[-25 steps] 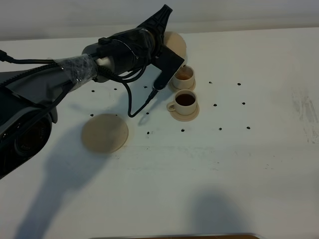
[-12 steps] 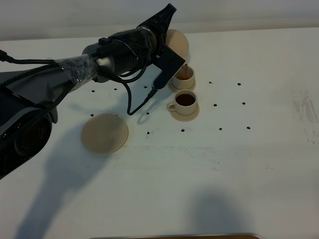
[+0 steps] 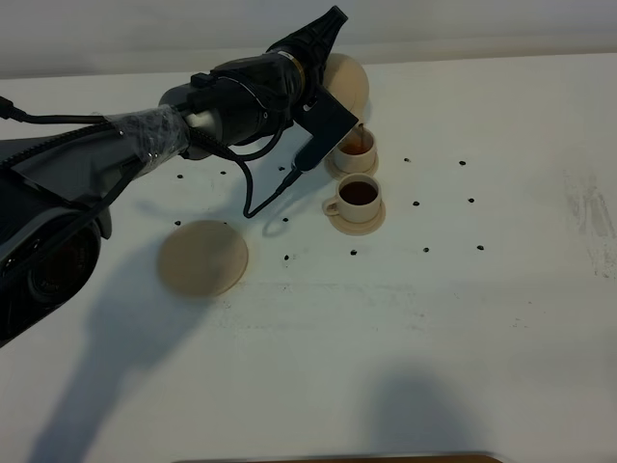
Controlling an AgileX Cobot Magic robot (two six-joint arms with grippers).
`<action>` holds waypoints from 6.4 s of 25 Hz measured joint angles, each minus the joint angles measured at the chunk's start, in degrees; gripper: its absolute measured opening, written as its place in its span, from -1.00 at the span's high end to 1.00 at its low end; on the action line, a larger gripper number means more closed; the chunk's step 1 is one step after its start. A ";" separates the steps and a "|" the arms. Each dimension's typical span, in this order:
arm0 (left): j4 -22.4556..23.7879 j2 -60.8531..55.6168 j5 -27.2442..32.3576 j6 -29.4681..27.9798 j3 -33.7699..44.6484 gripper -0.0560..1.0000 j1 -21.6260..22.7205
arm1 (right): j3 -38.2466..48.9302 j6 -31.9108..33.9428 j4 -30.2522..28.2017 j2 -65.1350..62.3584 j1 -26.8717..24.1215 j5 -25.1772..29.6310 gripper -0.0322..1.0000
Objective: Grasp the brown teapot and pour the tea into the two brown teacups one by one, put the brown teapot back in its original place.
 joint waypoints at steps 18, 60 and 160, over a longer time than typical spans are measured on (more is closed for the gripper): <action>5.12 0.00 -1.54 0.00 0.00 0.58 0.00 | 0.00 0.00 0.00 0.00 0.00 0.00 0.51; 12.35 1.84 -2.85 -0.58 -0.05 0.58 0.46 | 0.00 0.00 0.00 0.00 0.00 0.00 0.51; -53.28 -6.41 47.09 -16.46 -1.27 0.58 0.63 | 0.00 0.00 0.00 0.00 0.00 0.00 0.51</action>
